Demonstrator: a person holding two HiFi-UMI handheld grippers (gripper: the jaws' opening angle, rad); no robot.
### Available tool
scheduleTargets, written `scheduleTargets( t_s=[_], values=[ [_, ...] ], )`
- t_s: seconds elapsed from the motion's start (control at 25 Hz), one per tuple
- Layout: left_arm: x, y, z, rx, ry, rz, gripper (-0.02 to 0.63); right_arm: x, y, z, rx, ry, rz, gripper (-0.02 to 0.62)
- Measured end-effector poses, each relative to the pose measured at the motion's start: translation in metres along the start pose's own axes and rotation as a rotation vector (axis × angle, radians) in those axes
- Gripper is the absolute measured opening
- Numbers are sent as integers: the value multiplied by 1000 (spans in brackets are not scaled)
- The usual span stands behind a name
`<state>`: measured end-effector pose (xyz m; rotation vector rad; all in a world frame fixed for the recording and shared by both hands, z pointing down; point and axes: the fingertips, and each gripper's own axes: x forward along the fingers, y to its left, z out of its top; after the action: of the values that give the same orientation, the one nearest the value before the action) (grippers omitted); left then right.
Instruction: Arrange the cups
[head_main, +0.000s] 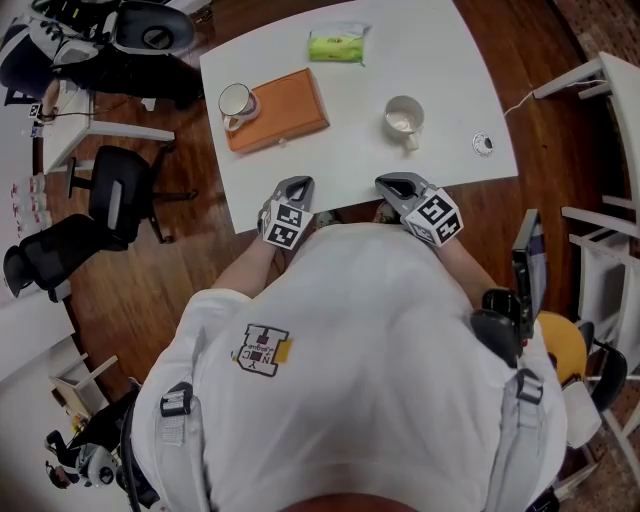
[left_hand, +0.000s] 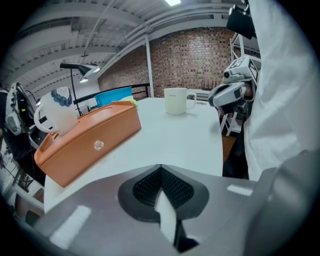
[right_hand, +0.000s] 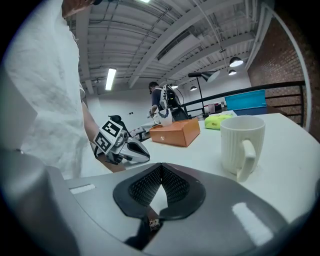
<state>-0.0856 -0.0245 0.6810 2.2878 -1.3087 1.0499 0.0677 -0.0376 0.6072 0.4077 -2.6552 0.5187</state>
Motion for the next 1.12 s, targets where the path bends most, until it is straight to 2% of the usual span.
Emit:
scheduleTargets(
  t_s=[1.12],
  values=[
    [-8,-1,6,20,-13,21,0,-7,-8,14,-17,-14,-9,0]
  ],
)
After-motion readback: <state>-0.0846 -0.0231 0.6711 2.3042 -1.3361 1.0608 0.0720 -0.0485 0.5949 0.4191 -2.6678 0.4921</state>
